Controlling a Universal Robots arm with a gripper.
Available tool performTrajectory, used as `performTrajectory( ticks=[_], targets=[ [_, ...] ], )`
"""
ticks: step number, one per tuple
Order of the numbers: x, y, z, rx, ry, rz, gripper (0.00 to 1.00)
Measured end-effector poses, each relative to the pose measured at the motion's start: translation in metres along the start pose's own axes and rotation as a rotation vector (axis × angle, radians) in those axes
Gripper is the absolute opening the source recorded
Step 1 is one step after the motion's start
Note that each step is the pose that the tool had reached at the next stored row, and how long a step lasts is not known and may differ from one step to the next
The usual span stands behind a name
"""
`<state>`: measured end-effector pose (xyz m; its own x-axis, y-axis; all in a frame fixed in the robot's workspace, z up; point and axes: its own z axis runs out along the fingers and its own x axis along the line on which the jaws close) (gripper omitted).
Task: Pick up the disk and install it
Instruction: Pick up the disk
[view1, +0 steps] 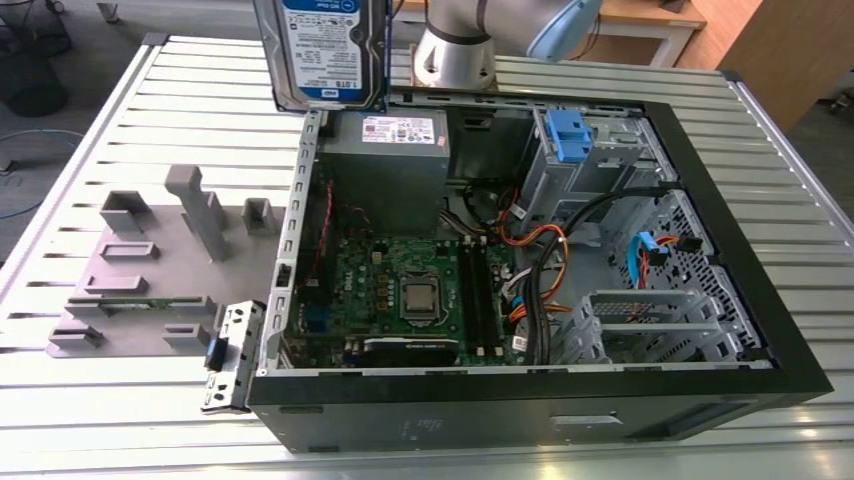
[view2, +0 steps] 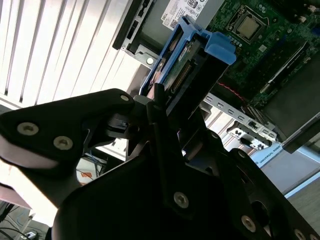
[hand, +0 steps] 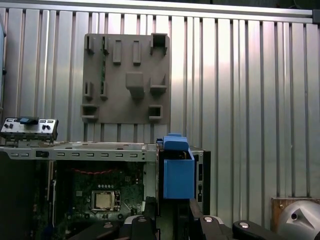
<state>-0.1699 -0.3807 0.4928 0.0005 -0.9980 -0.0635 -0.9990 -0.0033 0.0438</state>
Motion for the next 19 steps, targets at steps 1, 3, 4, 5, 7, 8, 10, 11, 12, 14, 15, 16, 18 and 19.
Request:
performTrajectory(
  ticks=[1, 3, 4, 5, 7, 8, 10, 11, 12, 14, 15, 16, 18, 19],
  targets=[
    [0.0, -0.0012, 0.0, 0.0, 0.0, 0.0, 0.35],
    [0.0, -0.0034, -0.0001, 0.0, 0.0, 0.0, 0.35],
    [0.0, -0.0046, -0.0001, 0.0, -0.0001, 0.0, 0.35],
    [0.0, -0.0057, -0.0002, 0.0, 0.0, 0.0, 0.35],
    [0.0, -0.0077, -0.0002, 0.0, 0.0, 0.0, 0.35],
    [0.0, -0.0087, -0.0003, 0.0, 0.0, 0.0, 0.35],
    [0.0001, -0.0109, -0.0004, 0.0, 0.0, 0.0, 0.35],
    [0.0001, -0.011, -0.0004, 0.0001, -0.0001, 0.0, 0.35],
    [0.0001, -0.0111, -0.0004, 0.0001, -0.0001, 0.0, 0.35],
    [0.0, -0.0115, -0.0004, 0.0001, -0.0001, 0.0, 0.35],
    [0.0, -0.0115, -0.0004, 0.0001, 0.0, 0.0, 0.35],
    [0.0, -0.0115, -0.0004, 0.0, 0.0, 0.0, 0.35],
    [0.0, -0.0115, -0.0004, 0.0, -0.0001, 0.0, 0.35],
    [0.0, -0.0115, -0.0004, 0.0, 0.0, 0.0, 0.35]
  ],
)
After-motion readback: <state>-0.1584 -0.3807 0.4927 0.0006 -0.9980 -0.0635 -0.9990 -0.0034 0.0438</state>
